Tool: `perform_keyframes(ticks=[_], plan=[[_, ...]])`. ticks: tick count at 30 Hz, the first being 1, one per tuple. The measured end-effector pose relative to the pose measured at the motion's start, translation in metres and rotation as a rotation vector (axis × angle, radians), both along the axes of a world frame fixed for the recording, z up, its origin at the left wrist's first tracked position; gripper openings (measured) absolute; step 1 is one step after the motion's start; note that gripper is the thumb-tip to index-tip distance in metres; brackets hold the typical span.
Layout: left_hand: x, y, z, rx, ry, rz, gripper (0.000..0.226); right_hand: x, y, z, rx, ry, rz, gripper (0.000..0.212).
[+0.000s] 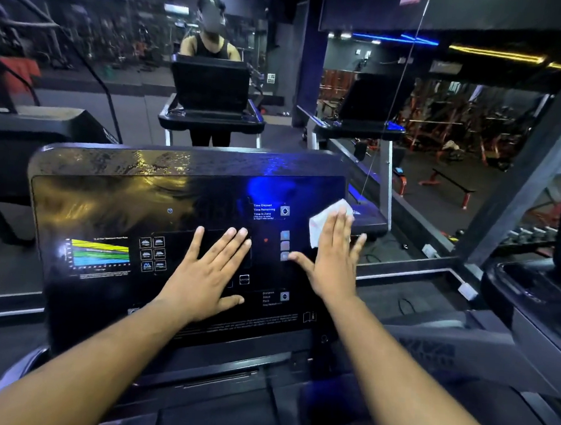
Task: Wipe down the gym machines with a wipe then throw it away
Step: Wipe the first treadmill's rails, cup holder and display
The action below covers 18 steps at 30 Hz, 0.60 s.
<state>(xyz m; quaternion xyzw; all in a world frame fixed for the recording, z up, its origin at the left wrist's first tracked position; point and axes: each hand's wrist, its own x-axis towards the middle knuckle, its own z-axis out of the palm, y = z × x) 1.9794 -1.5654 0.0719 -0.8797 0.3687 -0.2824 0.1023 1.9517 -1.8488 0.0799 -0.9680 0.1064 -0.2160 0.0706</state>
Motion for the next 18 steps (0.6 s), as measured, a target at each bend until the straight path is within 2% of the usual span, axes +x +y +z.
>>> perform_keyframes(ticks=[3,6,8,10,12,16,18], plan=[[0.002,-0.005,0.002,-0.014,-0.009,-0.009,0.111,0.009,0.005,0.017,0.009,-0.024,0.038,0.131],[0.005,-0.006,0.006,-0.021,-0.015,-0.008,0.111,-0.016,0.024,-0.021,-0.037,0.026,0.158,0.132],[0.006,-0.006,0.01,-0.027,-0.015,0.007,0.11,-0.038,0.036,-0.058,-0.151,0.072,0.249,0.133],[0.008,-0.004,0.015,-0.021,-0.012,0.021,0.109,-0.045,0.031,-0.067,-0.247,0.082,0.298,0.127],[0.01,-0.004,0.019,-0.007,-0.01,0.024,0.109,-0.032,0.016,-0.051,-0.28,0.026,0.266,0.123],[0.01,-0.005,0.021,-0.007,-0.007,0.034,0.11,0.014,-0.001,0.024,-0.122,-0.041,0.05,0.127],[0.009,-0.006,0.021,-0.008,-0.005,0.037,0.113,0.026,0.011,0.049,-0.087,-0.043,0.033,0.132]])
